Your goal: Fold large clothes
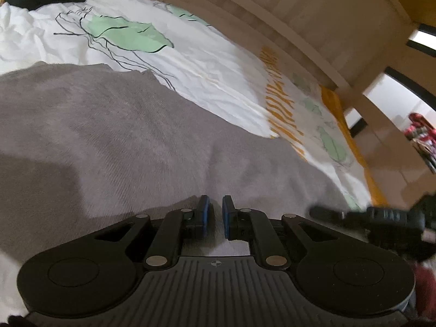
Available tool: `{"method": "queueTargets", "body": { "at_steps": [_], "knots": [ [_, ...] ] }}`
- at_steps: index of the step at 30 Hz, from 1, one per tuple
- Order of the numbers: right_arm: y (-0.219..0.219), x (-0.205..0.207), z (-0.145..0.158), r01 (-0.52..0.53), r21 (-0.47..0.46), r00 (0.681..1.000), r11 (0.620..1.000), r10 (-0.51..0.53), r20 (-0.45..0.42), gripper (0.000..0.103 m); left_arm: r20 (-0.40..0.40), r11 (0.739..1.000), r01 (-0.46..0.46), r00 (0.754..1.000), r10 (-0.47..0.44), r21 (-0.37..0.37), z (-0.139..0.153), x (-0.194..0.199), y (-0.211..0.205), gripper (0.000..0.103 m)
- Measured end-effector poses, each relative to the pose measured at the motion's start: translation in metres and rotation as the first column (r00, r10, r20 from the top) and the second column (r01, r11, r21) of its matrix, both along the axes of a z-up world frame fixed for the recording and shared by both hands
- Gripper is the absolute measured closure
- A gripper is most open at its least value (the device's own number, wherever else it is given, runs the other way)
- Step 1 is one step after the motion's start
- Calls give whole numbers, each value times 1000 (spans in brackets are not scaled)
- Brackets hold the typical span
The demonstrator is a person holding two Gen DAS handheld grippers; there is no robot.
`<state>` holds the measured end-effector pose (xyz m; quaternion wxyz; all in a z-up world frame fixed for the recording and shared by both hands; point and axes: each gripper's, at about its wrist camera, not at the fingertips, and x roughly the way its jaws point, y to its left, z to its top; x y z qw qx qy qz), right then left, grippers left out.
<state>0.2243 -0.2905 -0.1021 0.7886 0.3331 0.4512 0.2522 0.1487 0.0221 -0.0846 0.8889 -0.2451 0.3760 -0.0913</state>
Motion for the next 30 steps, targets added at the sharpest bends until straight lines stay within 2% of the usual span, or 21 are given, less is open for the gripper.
{"method": "queueTargets", "body": {
  "at_steps": [3, 6, 10, 15, 18, 23, 30],
  "knots": [
    [4, -9, 16, 16, -15, 999, 1000, -16, 38, 67, 13, 999, 33, 999, -33, 17, 3, -20, 1, 92],
    [8, -17, 27, 26, -27, 998, 999, -24, 64, 67, -29, 996, 69, 997, -67, 57, -10, -22, -1, 92],
    [19, -22, 32, 44, -61, 997, 997, -39, 73, 69, -34, 995, 93, 995, -92, 24, -26, -13, 5, 94],
    [34, -24, 43, 69, -106, 995, 992, -62, 73, 70, -90, 987, 155, 983, -157, -32, -11, -2, 24, 94],
    [45, -25, 58, 63, -128, 996, 990, -54, 75, 70, -72, 984, 173, 982, -175, -41, 7, -1, 46, 94],
    [78, -17, 91, 23, -143, 998, 989, -14, 63, 70, 22, 984, 175, 984, -176, 30, 40, 6, 96, 92],
    [148, 4, 110, -33, -77, 999, 996, 36, 35, 70, 25, 994, 98, 995, -99, 54, 53, 16, 172, 92]
  ]
}}
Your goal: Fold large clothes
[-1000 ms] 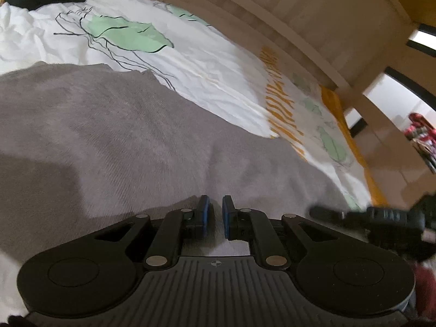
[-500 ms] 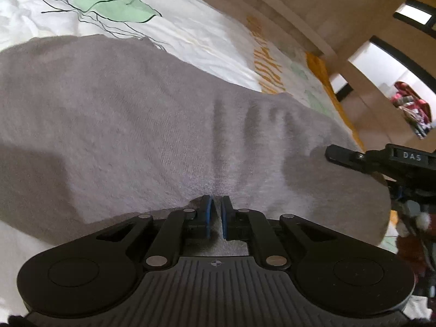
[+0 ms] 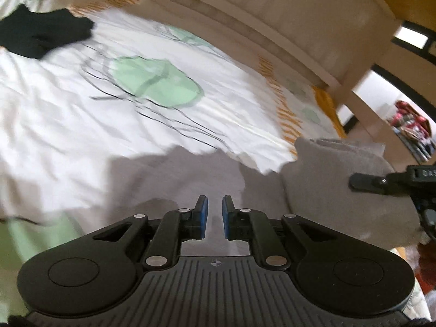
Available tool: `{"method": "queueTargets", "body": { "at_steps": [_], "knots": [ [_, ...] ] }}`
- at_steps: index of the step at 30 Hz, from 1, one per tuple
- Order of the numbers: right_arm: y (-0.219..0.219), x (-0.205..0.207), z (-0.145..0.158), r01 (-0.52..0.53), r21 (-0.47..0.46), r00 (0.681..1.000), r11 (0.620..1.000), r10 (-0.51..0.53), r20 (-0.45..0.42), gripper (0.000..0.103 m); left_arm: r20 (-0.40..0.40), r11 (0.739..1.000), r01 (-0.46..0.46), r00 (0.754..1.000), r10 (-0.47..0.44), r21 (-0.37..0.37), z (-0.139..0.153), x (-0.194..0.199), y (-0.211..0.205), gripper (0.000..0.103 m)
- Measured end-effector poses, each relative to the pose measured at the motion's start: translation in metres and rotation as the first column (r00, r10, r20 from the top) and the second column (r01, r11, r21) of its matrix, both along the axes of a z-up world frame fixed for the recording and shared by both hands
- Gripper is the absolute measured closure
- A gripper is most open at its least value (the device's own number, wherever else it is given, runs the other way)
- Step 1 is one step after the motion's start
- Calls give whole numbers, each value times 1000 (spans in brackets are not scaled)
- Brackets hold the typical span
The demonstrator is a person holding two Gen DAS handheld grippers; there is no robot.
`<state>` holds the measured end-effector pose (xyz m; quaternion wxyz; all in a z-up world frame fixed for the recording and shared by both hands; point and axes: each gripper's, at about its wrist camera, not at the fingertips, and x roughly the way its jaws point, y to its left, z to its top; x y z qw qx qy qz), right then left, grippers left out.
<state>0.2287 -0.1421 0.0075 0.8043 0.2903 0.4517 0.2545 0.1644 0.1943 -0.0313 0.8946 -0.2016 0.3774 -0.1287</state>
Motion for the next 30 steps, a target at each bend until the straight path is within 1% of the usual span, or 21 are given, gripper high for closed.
{"method": "queueTargets", "body": {
  "at_steps": [3, 7, 9, 11, 13, 15, 16, 17, 18, 19, 20, 21, 23, 24, 25, 26, 28, 29, 30],
  "knots": [
    [40, 9, -4, -46, 0, 999, 999, 46, -3, 70, 15, 998, -62, 998, 62, -4, -2, -2, 23, 91],
    [96, 17, -23, -103, -5, 994, 995, 103, -27, 70, -30, 985, -151, 988, 149, -86, -17, -5, 50, 91],
    [122, 18, -34, -133, -25, 991, 991, 132, -33, 72, -48, 979, -169, 985, 165, -117, -23, -7, 56, 91],
    [144, 17, -47, -149, -31, 988, 988, 147, -50, 73, -47, 975, -175, 984, 171, -139, -25, -7, 59, 91],
    [159, 17, -58, -161, -5, 985, 987, 160, -61, 74, -50, 968, -189, 982, 184, -163, -27, -8, 61, 91],
    [169, 17, -66, -176, 41, 982, 984, 178, -60, 74, -53, 962, -202, 979, 195, -183, -27, -10, 67, 90],
    [169, 16, -67, -176, 56, 983, 983, 179, -49, 70, -52, 960, -206, 979, 199, -191, -27, -11, 69, 90],
    [171, 13, -63, -180, 59, 983, 982, 182, -26, 70, -47, 958, -207, 978, 202, -198, -26, -11, 73, 89],
    [170, 11, -57, -190, 58, 982, 980, 190, 4, 70, -40, 957, -208, 978, 204, -204, -26, -13, 75, 85],
    [167, 7, -48, -195, 53, 980, 979, 193, 41, 70, -33, 955, -207, 978, 205, -212, -26, -14, 76, 76],
    [164, 3, -37, -194, 42, 978, 980, 190, 83, 69, -28, 953, -206, 978, 204, -220, -25, -13, 77, 73],
    [157, -2, -26, -194, 29, 974, 981, 189, 128, 68, -26, 952, -200, 980, 200, -230, -25, -14, 77, 73],
    [143, -16, -7, -183, -19, 959, 983, 183, 218, 58, -25, 953, -186, 982, 186, -239, -24, -12, 75, 72],
    [135, -26, 3, -176, -67, 946, 982, 188, 264, 48, -23, 954, -177, 984, 176, -240, -23, -12, 74, 72],
    [128, -37, 9, -170, -124, 932, 978, 200, 303, 41, -20, 957, -165, 986, 165, -240, -22, -12, 72, 69],
    [127, -46, 12, -164, -176, 919, 971, 215, 331, 38, -19, 959, -154, 988, 154, -238, -21, -11, 69, 66],
    [124, -72, 13, -165, -304, 880, 938, 279, 384, 36, -25, 963, -131, 991, 128, -238, -20, -10, 65, 61],
    [126, -88, 10, -165, -375, 857, 912, 320, 403, 34, -29, 963, -119, 993, 116, -240, -19, -10, 63, 60],
    [130, -101, 6, -164, -428, 839, 889, 354, 415, 26, -33, 964, -113, 994, 108, -241, -19, -10, 61, 60]
  ]
}}
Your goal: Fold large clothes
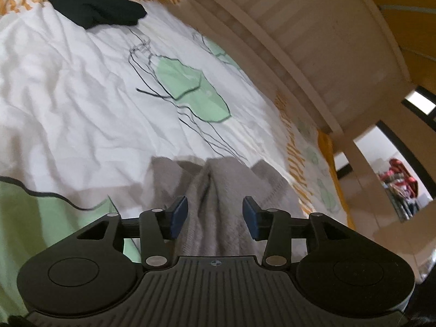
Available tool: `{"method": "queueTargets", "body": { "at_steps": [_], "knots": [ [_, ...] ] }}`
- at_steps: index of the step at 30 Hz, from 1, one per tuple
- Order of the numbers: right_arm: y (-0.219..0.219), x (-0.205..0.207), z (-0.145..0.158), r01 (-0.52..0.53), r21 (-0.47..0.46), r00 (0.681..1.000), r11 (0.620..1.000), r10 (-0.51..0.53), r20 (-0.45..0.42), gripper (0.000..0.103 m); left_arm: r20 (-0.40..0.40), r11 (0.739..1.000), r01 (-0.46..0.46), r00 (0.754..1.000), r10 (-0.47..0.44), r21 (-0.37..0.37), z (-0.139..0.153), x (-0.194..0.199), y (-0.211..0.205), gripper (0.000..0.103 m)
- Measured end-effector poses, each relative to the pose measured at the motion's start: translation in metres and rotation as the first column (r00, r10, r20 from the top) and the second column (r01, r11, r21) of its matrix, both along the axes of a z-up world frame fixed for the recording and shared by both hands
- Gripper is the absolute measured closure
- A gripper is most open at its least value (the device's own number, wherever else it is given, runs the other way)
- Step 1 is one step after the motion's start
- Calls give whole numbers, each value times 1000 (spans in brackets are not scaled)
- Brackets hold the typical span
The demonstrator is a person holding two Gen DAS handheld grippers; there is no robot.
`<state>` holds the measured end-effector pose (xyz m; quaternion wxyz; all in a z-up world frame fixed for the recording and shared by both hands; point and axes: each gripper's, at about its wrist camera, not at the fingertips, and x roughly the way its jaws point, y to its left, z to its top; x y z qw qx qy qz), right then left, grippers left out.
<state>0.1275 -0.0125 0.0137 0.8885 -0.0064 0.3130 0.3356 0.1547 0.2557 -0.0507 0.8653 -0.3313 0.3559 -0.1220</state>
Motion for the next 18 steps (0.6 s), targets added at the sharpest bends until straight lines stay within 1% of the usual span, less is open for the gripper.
{"method": "queueTargets", "body": {
  "at_steps": [3, 4, 6, 8, 9, 11, 12, 14, 15, 16, 17, 18],
  "knots": [
    [17, -39, -20, -46, -153, 992, 987, 63, 110, 18, -14, 1000, 23, 1000, -23, 0, 4, -1, -4, 57],
    [24, -51, -27, -67, -200, 986, 977, 96, 138, 14, -18, 1000, 28, 999, -28, 3, 5, -1, -5, 55],
    [42, -72, -43, -96, -312, 963, 945, 167, 209, 7, -22, 999, 42, 999, -42, 13, 9, -3, -7, 51],
    [59, -91, -57, -112, -402, 931, 909, 238, 278, 7, -27, 998, 62, 998, -61, 21, 12, -8, -10, 46],
    [65, -97, -62, -114, -433, 917, 894, 263, 301, 7, -33, 997, 73, 997, -72, 23, 12, -9, -11, 45],
    [73, -99, -68, -116, -464, 904, 878, 287, 317, 8, -54, 995, 93, 994, -92, 20, 11, -12, -13, 38],
    [76, -97, -72, -108, -474, 903, 874, 286, 322, 9, -66, 994, 104, 992, -103, 19, 10, -12, -14, 37],
    [81, -89, -76, -97, -488, 898, 867, 288, 334, 16, -84, 992, 121, 989, -119, 22, 8, -13, -18, 37],
    [84, -85, -79, -80, -508, 891, 858, 289, 349, 27, -93, 991, 131, 987, -128, 26, 7, -13, -20, 37],
    [86, -81, -82, -61, -532, 886, 845, 291, 361, 33, -99, 990, 140, 986, -137, 26, 6, -13, -22, 37],
    [86, -81, -83, -53, -549, 882, 834, 297, 366, 44, -106, 988, 152, 983, -149, 21, 5, -12, -24, 36],
    [86, -77, -81, -49, -542, 882, 839, 291, 371, 65, -114, 986, 165, 980, -163, 12, 5, -10, -25, 36]
  ]
}}
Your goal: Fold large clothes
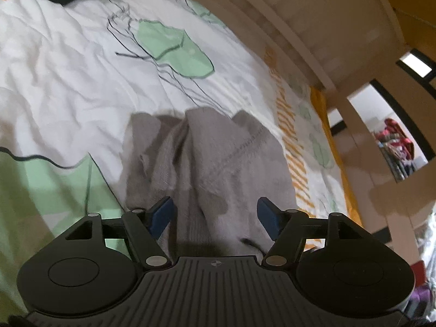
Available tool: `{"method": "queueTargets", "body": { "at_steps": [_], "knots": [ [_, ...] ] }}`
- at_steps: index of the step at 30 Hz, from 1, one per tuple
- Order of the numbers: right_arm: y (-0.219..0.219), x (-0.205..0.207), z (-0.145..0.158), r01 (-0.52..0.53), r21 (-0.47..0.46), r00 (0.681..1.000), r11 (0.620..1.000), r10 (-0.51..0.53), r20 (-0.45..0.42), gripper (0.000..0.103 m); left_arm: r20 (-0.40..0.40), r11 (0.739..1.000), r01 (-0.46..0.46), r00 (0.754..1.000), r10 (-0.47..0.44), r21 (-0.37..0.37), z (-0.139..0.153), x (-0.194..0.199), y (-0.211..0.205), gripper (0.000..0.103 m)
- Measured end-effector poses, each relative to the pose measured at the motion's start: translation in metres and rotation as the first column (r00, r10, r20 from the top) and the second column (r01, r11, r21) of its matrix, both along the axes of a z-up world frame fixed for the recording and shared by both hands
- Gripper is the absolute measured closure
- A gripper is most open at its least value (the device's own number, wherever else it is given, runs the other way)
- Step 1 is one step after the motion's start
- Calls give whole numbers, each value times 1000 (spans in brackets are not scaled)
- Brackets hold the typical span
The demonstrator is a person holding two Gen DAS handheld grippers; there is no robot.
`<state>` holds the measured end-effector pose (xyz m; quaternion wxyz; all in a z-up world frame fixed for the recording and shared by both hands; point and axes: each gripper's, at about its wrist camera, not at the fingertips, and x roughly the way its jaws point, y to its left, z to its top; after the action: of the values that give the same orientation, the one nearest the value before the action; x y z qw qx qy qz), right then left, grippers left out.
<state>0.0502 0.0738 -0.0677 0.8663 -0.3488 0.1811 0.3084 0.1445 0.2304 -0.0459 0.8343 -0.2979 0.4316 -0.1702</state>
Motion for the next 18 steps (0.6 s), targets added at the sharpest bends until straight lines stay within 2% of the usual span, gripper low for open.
{"method": "queueTargets", "body": {
  "at_steps": [1, 2, 4, 6, 8, 10, 12, 16, 18],
  "knots": [
    [-3, 3, 5, 9, 36, 1000, 999, -9, -10, 88, -6, 1000, 11, 1000, -11, -9, 0, 1, -2, 36],
    [-10, 8, 13, 32, 114, 999, 993, -28, -34, 88, -8, 1000, 21, 1000, -21, -20, 0, 3, -3, 34],
    [-35, 20, 34, 117, 327, 988, 938, -76, -136, 88, -4, 998, 22, 1000, -22, -52, 2, 6, -4, 28],
    [-59, 32, 43, 207, 453, 965, 867, -104, -242, 88, -10, 996, 18, 1000, -19, -87, 0, 14, -6, 27],
    [-79, 38, 46, 268, 525, 944, 808, -111, -310, 88, -30, 995, 21, 999, -24, -95, -3, 26, -11, 26],
    [-88, 40, 45, 288, 544, 935, 788, -108, -339, 88, -49, 996, 34, 998, -38, -82, -9, 38, -19, 26],
    [-90, 38, 43, 285, 550, 934, 785, -99, -343, 88, -78, 996, 37, 996, -44, -85, -18, 48, -24, 26],
    [-85, 31, 40, 253, 541, 937, 802, -65, -343, 88, -91, 988, 11, 996, -26, -153, -29, 65, -27, 28],
    [-80, 29, 37, 236, 528, 939, 816, -52, -340, 88, -68, 989, 12, 997, -22, -149, -28, 69, -28, 30]
  ]
}}
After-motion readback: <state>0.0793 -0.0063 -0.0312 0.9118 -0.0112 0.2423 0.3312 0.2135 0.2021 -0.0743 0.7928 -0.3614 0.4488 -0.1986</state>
